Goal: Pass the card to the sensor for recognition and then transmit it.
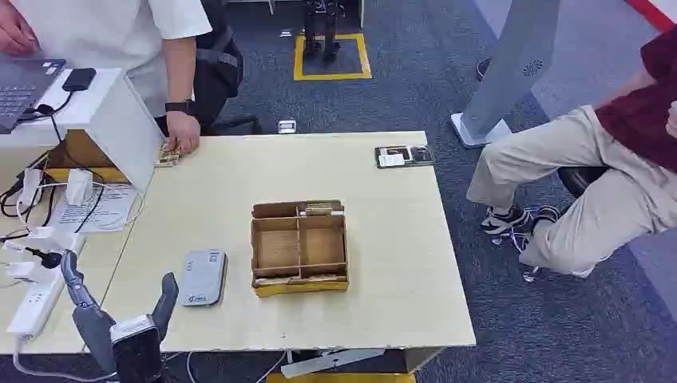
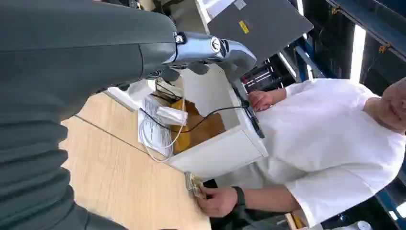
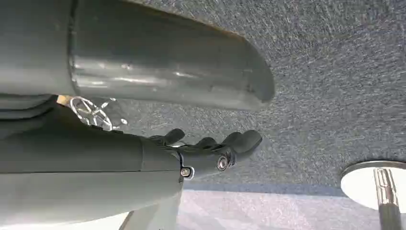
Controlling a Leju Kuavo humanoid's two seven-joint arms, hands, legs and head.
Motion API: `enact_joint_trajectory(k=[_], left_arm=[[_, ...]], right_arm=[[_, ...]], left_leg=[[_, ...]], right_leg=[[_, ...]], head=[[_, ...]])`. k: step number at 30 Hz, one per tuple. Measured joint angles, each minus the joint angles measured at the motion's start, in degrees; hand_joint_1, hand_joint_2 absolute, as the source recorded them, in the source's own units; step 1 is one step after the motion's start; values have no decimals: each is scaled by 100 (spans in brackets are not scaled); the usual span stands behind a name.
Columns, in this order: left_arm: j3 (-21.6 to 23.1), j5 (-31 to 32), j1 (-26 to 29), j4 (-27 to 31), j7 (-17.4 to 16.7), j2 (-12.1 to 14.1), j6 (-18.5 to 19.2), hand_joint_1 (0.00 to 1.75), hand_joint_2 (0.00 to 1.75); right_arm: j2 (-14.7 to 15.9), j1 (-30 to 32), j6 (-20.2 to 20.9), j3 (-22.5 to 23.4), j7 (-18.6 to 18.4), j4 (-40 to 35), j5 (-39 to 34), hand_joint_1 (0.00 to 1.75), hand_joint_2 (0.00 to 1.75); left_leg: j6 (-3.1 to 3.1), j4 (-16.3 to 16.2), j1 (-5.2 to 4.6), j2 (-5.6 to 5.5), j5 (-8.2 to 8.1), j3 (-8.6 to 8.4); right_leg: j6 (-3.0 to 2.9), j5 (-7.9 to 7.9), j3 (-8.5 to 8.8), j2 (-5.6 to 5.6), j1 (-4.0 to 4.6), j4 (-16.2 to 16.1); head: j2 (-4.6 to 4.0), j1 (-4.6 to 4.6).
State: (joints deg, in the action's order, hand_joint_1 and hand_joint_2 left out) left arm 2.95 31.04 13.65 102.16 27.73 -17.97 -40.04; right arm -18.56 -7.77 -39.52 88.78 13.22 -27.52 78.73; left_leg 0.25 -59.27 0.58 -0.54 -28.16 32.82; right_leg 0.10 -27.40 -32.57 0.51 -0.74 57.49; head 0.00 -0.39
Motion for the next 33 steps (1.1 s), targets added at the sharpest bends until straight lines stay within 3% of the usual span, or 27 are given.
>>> enact_joint_trajectory(k=[6,13,19,33], left_arm=[[0,-145,-2,-44,195,0,0,0,175],[0,-207,-5,-83,195,2,0,0,175],[96,-717,-26,-122,110,26,0,0,175],[103,-579,-55,-245,184,31,0,0,175]], right_arm=[[-2,4,0,22,0,-26,46,0,0],[-2,5,0,39,0,-26,151,0,0],[-2,5,0,39,2,-26,166,0,0],[-2,5,2,37,2,-7,317,0,0]], left_leg=[[0,0,0,0,0,1],[0,0,0,0,0,1],[0,0,1,0,0,2],[0,0,0,0,0,2]], right_leg=[[0,0,0,0,0,0],[0,0,1,0,0,0],[0,0,1,-1,1,0],[0,0,0,0,0,0]], head=[[0,0],[0,0],[0,2],[0,0]])
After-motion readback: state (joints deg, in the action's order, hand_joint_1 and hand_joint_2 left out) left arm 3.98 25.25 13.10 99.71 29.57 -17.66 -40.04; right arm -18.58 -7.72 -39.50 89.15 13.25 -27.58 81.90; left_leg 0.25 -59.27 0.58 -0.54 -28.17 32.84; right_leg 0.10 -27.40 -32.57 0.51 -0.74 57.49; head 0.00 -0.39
